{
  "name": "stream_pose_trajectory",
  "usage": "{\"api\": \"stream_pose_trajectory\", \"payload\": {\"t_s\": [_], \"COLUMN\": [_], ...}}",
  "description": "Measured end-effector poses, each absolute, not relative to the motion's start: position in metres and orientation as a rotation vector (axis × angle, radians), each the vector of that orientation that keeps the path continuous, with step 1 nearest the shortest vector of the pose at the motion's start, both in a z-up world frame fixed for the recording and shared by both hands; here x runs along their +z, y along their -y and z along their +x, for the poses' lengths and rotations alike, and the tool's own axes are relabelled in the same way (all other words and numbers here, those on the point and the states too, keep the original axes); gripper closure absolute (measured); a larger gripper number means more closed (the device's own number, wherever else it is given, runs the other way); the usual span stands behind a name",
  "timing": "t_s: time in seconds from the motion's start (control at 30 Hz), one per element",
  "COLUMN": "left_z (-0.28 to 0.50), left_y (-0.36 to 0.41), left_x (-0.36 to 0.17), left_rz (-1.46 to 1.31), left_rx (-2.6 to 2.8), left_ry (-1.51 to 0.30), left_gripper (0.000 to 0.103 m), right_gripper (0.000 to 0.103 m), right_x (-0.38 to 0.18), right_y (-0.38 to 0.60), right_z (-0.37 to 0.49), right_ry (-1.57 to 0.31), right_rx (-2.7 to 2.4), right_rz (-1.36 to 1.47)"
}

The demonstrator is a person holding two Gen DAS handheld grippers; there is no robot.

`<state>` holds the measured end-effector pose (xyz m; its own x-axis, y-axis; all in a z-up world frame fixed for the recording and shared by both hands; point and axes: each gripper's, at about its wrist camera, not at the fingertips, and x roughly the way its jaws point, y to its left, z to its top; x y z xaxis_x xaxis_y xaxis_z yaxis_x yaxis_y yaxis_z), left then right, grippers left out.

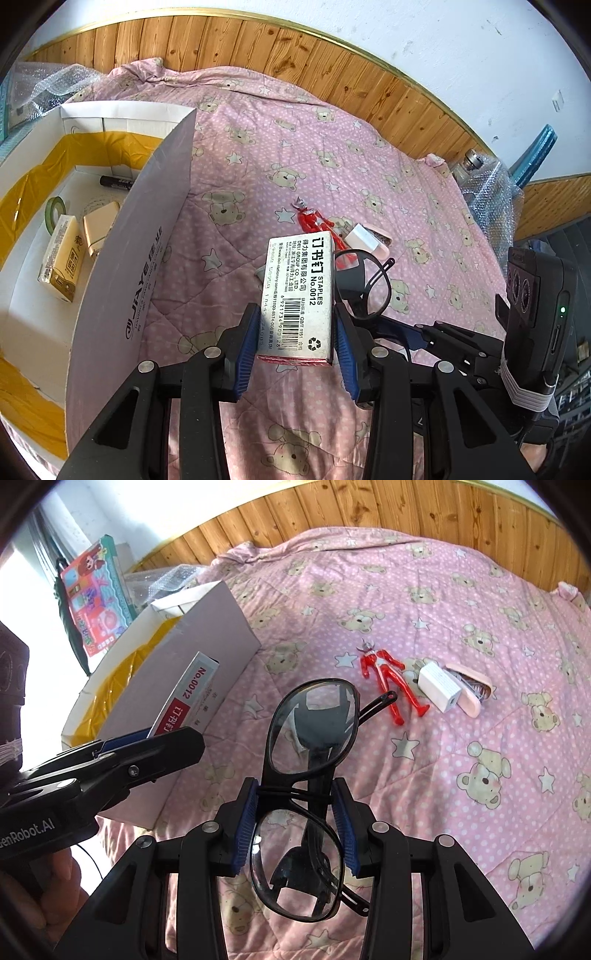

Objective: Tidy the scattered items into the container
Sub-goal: 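Lift and carry the staples box and black glasses over the white box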

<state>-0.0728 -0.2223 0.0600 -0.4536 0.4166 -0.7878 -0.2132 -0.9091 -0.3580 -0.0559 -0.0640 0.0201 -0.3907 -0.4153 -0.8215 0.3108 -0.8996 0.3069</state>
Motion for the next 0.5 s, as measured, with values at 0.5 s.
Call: {"api": "stream_pose_trajectory", "payload": {"t_s": [0.5], "left_z": [-0.061], "left_y": [0.236], "left_x": [0.085], "left_rz": [-1.306], "left_rx": [2.415], "left_ry": [0.329], "left_gripper": [0.063], "right_gripper": [0.061], "right_x": [0.047], "right_y": [0.074], "right_z": [-0.047], "right_ry": [0.124], "right_rx": [-2.320], "right_rz": [1.338]}}
